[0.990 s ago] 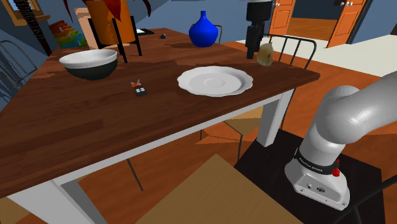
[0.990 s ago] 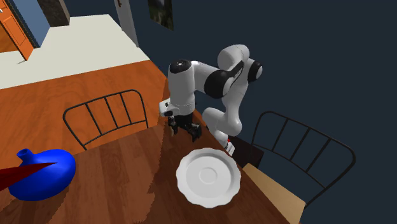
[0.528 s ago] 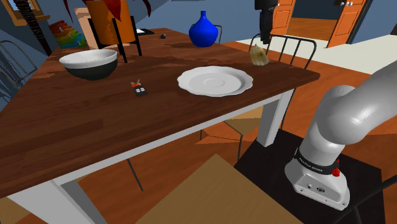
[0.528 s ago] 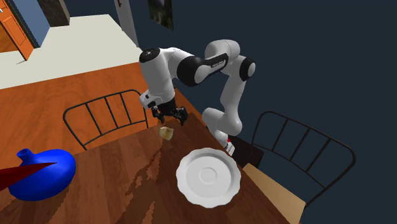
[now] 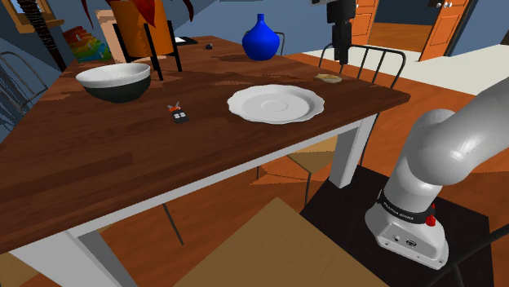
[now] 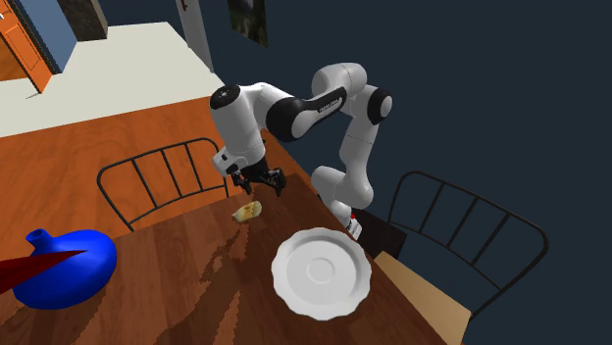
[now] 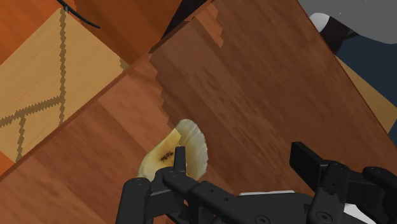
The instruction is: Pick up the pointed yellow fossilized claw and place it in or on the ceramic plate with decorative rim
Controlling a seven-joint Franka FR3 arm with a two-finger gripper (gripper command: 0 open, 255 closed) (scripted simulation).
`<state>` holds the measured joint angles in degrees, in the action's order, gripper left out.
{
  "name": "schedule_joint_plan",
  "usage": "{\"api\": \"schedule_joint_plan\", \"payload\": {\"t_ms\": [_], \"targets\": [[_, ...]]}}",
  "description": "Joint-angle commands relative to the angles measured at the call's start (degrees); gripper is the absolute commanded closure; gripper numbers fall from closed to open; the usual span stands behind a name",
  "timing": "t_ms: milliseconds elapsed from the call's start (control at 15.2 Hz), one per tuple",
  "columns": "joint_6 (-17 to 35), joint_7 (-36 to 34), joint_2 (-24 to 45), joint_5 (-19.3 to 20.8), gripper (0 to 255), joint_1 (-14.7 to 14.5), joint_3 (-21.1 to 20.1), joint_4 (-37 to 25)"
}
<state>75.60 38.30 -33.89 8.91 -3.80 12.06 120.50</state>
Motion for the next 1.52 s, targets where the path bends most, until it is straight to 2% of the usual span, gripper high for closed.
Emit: {"api": "schedule_joint_plan", "payload": {"t_ms": [0, 462, 528, 1122, 1188, 1452], "targets": [[0.85, -0.11, -0.55, 0.07, 0, 0.05, 0.01, 1.40], [0.84, -0.11, -0.54, 0.07, 0, 0.05, 0.02, 1.38], [0.84, -0.11, -0.54, 0.07, 255, 0.05, 0.02, 1.38], [0.84, -0.11, -0.54, 0.07, 255, 0.05, 0.02, 1.38], [0.84, -0.11, -0.54, 0.07, 0, 0.05, 0.02, 1.38], [15.30, -10.90, -3.13, -0.97, 0, 4.80, 1.71, 7.43]]}}
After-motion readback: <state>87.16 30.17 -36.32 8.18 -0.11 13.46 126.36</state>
